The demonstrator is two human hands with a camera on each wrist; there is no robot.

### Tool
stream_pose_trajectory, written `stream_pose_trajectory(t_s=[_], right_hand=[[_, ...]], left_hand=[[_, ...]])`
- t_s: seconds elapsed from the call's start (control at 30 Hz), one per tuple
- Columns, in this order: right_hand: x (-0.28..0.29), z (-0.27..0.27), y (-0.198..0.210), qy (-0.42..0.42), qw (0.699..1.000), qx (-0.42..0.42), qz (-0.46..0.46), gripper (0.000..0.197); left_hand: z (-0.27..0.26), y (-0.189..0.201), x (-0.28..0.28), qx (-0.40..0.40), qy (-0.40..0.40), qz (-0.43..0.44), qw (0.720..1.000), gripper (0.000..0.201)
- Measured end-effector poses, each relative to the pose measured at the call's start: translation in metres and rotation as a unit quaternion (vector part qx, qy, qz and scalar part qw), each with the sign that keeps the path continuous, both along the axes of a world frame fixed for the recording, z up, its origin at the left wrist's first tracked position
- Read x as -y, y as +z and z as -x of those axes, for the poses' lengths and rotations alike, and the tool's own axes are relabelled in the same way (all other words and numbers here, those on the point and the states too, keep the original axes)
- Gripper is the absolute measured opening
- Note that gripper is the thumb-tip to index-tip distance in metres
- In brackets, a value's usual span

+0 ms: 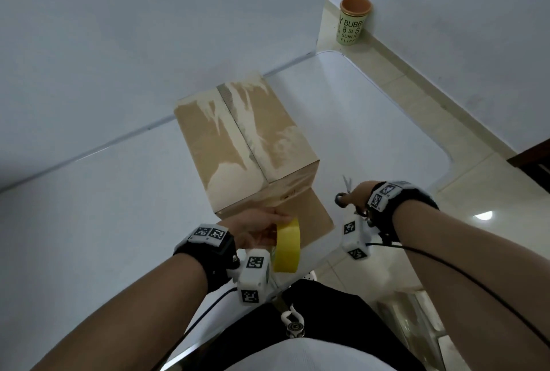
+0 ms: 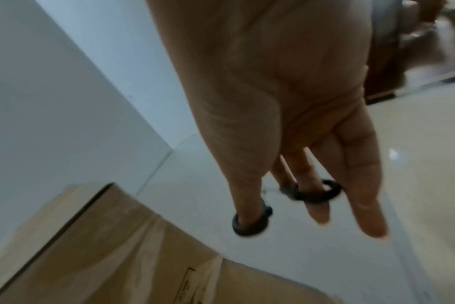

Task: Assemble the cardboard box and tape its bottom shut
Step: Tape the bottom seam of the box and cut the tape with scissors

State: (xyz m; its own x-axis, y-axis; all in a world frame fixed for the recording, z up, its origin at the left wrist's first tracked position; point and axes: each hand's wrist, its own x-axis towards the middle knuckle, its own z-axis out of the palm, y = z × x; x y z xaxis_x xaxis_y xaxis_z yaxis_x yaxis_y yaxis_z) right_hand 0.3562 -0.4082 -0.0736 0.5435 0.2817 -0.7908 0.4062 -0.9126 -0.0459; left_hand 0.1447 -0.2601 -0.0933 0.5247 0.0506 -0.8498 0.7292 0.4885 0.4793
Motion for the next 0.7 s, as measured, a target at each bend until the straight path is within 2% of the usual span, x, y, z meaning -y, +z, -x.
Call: stream_pose_trajectory(t_s=[0.03,0.1,0.13,0.23,0.27,0.33,0.4,0.47,0.57,0.63,0.7], right_hand=[[-0.001,0.000,-0.003,-0.051,0.998,-0.020,-0.016,0.052],[-0.002,-0.003,-0.016,-0.165,0.980,-0.028,-0.103,0.049],[-0.005,-0.005,-0.020,-0.193,0.970,-0.019,-0.143,0.046],[-0.008,-0.013,-0.018,-0.165,0.968,0.032,-0.186,0.041],[-0.008,-0.015,-0.016,-0.166,0.966,0.023,-0.198,0.039],[-0.006,-0.021,-0.011,-0.179,0.959,-0.058,-0.210,0.034],[0.000,-0.028,-0.008,-0.242,0.930,-0.153,-0.232,0.031],[0.005,-0.034,0.002,-0.308,0.888,-0.213,-0.268,0.029],[0.007,-0.041,0.017,-0.358,0.816,-0.248,-0.380,0.029],[0.006,-0.045,0.024,-0.358,0.769,-0.261,-0.461,0.036],[0.003,-0.048,0.033,-0.354,0.735,-0.280,-0.506,0.042]], left_hand=[[-0.003,0.001,0.000,0.001,-0.022,-0.006,1.000,0.011],[-0.009,0.005,-0.001,0.000,-0.076,-0.024,0.997,0.009],[-0.013,0.009,-0.001,-0.001,-0.105,-0.032,0.994,0.010],[-0.026,0.021,0.000,0.001,-0.181,-0.044,0.983,0.013],[-0.032,0.026,0.000,0.003,-0.201,-0.044,0.979,0.015],[-0.046,0.038,0.003,0.015,-0.231,-0.035,0.972,0.022],[-0.064,0.054,0.007,0.040,-0.246,-0.028,0.968,0.026],[-0.085,0.073,0.010,0.074,-0.230,-0.028,0.970,0.025],[-0.117,0.093,0.012,0.127,-0.128,-0.035,0.983,0.020],[-0.136,0.099,0.014,0.148,-0.039,-0.034,0.988,0.019],[-0.153,0.101,0.015,0.158,0.027,-0.037,0.986,0.020]])
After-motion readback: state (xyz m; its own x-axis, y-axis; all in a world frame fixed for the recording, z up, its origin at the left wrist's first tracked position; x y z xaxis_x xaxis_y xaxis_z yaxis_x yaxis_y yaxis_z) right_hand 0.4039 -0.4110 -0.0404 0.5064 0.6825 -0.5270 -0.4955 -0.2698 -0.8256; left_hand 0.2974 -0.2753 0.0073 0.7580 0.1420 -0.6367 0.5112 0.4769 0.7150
